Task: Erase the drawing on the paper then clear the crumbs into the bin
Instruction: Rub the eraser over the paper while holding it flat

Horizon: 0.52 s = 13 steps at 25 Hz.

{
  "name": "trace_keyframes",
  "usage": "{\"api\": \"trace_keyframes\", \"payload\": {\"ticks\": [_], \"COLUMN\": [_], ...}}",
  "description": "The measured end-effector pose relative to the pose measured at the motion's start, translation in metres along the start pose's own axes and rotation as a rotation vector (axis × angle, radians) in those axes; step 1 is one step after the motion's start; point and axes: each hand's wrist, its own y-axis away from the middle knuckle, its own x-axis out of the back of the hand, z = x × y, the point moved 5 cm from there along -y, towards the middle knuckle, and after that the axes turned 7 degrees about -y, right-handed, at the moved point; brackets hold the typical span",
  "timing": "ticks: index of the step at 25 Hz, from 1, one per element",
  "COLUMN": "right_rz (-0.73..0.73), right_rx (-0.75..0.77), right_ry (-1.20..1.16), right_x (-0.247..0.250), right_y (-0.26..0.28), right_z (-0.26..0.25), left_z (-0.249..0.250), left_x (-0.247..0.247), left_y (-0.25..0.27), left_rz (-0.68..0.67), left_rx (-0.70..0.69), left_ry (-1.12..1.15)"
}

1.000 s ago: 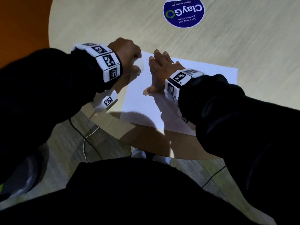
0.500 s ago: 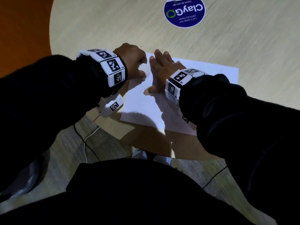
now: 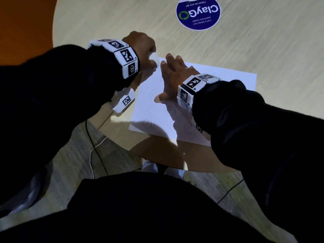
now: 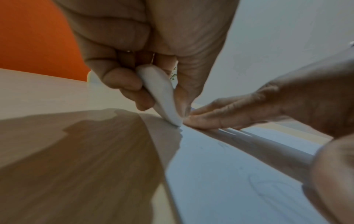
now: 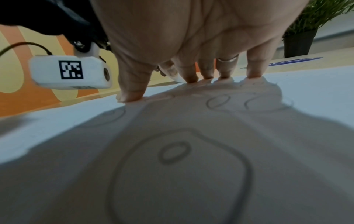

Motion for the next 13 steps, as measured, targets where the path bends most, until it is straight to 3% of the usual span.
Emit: {"api": "trace_keyframes", "payload": {"ticks": [5,13], "right_rz": [-0.009,-0.002], "right_rx": [0.0,0.0], "right_ry": [-0.002,-0.005], "right_x": [0.0011,0.0017], "right_y": [0.001,0.0017], "right_z": [0.0012,0.001], "left_z": [0.0057,0.0029], "left_x": [-0.0063,-0.0061], "left_y": [0.0016,0.0012], "left_rz": [-0.055,-0.047], "left_rx": [-0.063,-0.048], "left_ry": [-0.049,-0.05]}}
